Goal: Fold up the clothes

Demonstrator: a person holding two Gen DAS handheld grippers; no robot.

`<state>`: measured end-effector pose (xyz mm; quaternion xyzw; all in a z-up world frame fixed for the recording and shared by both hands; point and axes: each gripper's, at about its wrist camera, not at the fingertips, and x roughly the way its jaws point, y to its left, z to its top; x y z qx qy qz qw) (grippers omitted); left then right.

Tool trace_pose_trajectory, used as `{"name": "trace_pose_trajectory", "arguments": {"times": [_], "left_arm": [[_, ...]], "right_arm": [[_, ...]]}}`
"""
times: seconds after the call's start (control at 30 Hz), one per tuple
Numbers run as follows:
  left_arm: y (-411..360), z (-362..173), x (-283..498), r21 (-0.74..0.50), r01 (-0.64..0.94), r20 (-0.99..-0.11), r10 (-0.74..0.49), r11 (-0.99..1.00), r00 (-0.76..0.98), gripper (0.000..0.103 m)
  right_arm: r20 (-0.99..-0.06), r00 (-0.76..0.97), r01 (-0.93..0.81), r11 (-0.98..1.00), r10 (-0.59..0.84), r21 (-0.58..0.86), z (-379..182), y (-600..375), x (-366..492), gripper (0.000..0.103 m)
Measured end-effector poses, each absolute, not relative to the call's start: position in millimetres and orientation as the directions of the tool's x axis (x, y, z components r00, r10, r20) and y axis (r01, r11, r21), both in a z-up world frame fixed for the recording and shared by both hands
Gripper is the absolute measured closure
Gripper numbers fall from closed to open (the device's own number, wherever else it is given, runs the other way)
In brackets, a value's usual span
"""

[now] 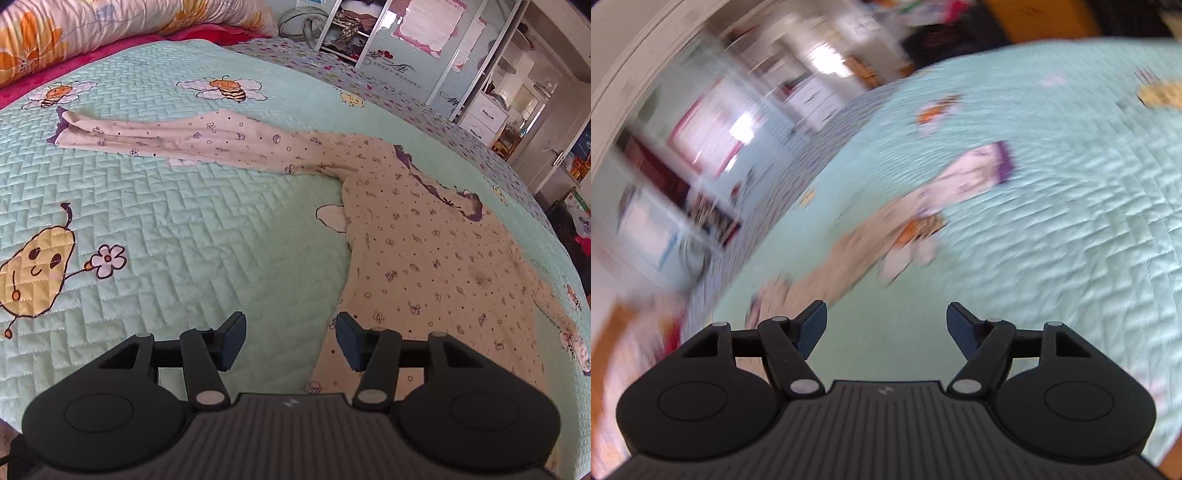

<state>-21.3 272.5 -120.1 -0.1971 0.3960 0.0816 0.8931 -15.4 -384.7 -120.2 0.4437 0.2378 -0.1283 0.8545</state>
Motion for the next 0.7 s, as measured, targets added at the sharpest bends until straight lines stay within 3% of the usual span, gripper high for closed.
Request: {"name": "trace_pose_trajectory", "arguments": {"times": [0.27, 0.47, 0.5, 0.53, 0.57, 0.6, 0.67, 0.7], "left_arm": [[269, -118, -11, -0.178, -0.364, -0.802, 0.079, 0.914, 0.591, 0.046], [241, -115, 12, -0.108, -0.355, -0.823, 0.117, 0.929, 0.556, 0.046], [235, -115, 15, -0.099, -0.345, -0.824, 0.118, 0.933, 0.554, 0.046], [228, -115, 20, -0.091, -0.334, -0.825, 0.117, 0.938, 0.553, 0.046], [222, -115, 24, -0.083, -0.326, -0.826, 0.117, 0.942, 0.551, 0.046], [217, -115, 28, -0.075, -0.319, -0.828, 0.119, 0.945, 0.548, 0.046], [209, -114, 33, -0.057, -0.304, -0.828, 0.125, 0.951, 0.546, 0.046], [205, -112, 35, -0.048, -0.299, -0.827, 0.129, 0.953, 0.546, 0.046]], "right_arm": [[-0.490, 0.871, 0.490, 0.167, -0.047, 0.855, -194, -524, 27, 0.029], [-0.456, 0.889, 0.437, 0.222, 0.041, 0.871, -208, -548, 93, 0.031], [-0.460, 0.886, 0.433, 0.242, 0.064, 0.868, -209, -550, 104, 0.039], [-0.472, 0.877, 0.436, 0.265, 0.087, 0.860, -210, -552, 113, 0.070], [-0.485, 0.869, 0.440, 0.294, 0.099, 0.848, -208, -554, 122, 0.091], [-0.499, 0.861, 0.445, 0.333, 0.094, 0.831, -203, -557, 129, 0.097], [-0.510, 0.857, 0.441, 0.414, 0.069, 0.797, -190, -565, 141, 0.097], [-0.472, 0.881, 0.408, 0.463, 0.025, 0.787, -175, -571, 141, 0.097]]}}
